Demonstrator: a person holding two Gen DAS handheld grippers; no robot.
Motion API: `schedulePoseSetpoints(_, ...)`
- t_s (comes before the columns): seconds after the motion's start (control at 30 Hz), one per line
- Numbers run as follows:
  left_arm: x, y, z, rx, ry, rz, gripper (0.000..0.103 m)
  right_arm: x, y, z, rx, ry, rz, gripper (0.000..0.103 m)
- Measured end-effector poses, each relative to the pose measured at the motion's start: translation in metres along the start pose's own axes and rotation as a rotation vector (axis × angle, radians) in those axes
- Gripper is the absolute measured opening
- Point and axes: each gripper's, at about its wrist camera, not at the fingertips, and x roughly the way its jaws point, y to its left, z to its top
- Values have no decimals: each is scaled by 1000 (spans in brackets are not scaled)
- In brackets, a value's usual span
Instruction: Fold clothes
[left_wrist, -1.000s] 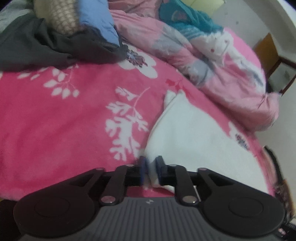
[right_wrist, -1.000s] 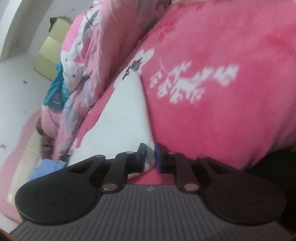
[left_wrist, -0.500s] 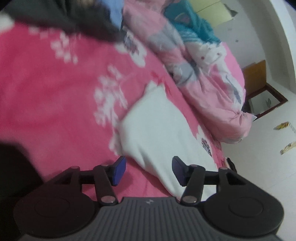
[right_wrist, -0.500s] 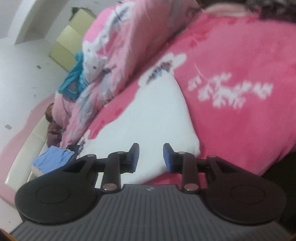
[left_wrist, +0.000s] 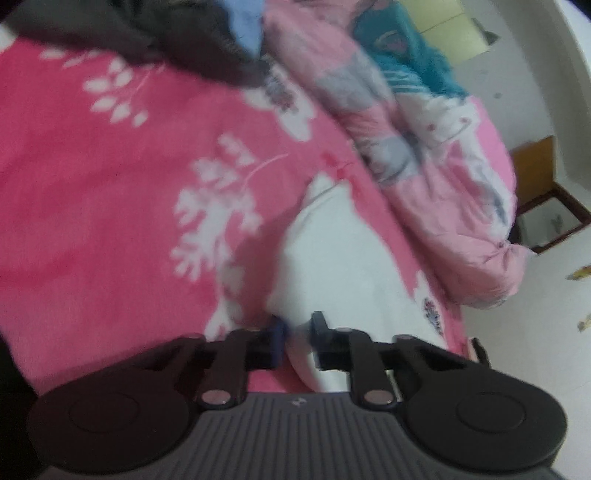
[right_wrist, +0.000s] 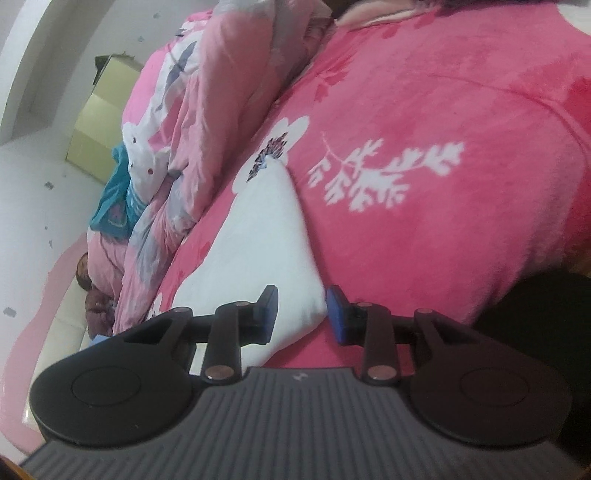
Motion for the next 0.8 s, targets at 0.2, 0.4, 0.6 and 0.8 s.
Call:
schedulePoseSetpoints(0.2, -15, 22, 3, -16, -18, -29, 10, 1, -1, 3, -12, -8, -11, 29)
schedulePoseSetpoints(0.4, -38, 42, 6, -66, -77, 2, 29, 0, 8, 6, -55, -8, -15, 29)
schedulePoseSetpoints(0.6, -48, -6, 5, 176, -104, -37, 30, 8, 34, 4, -159, 3, -5, 29)
schedulePoseSetpoints(0.8, -3, -15, -10, 269, -11, 52, 27, 23, 46, -5, -236, 25, -28, 29)
